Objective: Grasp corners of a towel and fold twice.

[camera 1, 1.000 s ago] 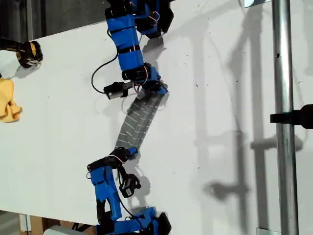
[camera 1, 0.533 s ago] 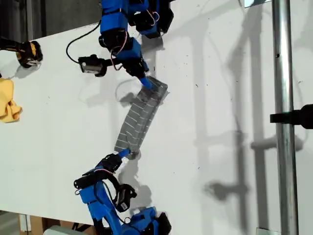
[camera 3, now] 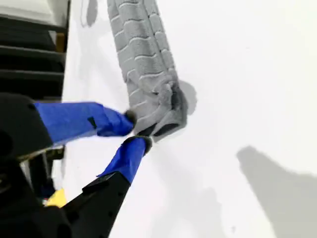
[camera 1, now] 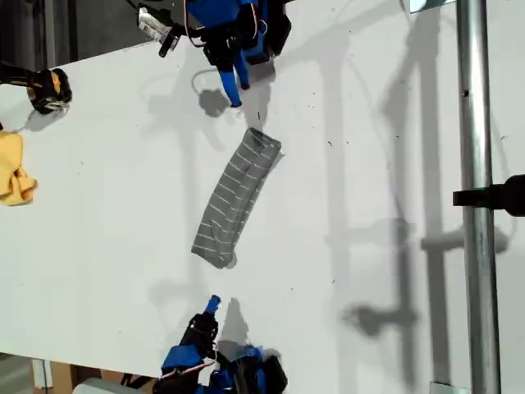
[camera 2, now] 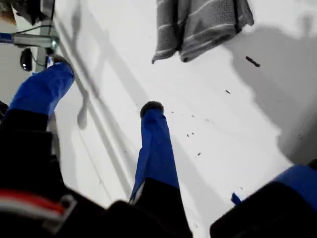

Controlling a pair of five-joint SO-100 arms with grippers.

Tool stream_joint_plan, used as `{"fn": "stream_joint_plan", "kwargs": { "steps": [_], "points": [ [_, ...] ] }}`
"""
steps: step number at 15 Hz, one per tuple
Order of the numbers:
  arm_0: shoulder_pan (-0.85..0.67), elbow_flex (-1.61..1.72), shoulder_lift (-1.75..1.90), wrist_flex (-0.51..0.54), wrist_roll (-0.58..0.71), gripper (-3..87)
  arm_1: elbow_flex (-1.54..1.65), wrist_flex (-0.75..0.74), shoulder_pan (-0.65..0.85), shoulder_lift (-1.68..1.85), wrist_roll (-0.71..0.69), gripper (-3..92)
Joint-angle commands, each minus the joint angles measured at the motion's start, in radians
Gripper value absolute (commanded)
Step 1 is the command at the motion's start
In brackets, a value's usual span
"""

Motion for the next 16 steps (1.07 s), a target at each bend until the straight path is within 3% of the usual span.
{"fn": "stream_joint_plan", "kwargs": {
  "steps": [1,3,6,10,11,16],
  "points": [
    [0.101,0.265,0.339,-0.135,-0.202,-2.1,0.055,-0.025,-0.038,0.037,0.043,31.7],
    [0.215,0.505,0.589,-0.279,-0.311,-2.2,0.061,-0.034,-0.051,0.032,0.057,31.1],
    [0.253,0.667,0.827,-0.199,-0.347,-2.2,0.061,-0.054,-0.144,-0.095,0.167,32.4],
    [0.31,0.762,0.827,-0.229,-0.382,-2.1,0.101,-0.152,-0.267,-0.291,0.354,36.0],
    [0.311,0.765,0.827,-0.229,-0.379,-2.1,0.121,-0.236,-0.258,-0.345,0.331,45.9],
    [0.316,0.759,0.827,-0.216,-0.374,-2.1,-0.009,-0.492,-0.115,-0.894,0.163,45.6]
  ]
}}
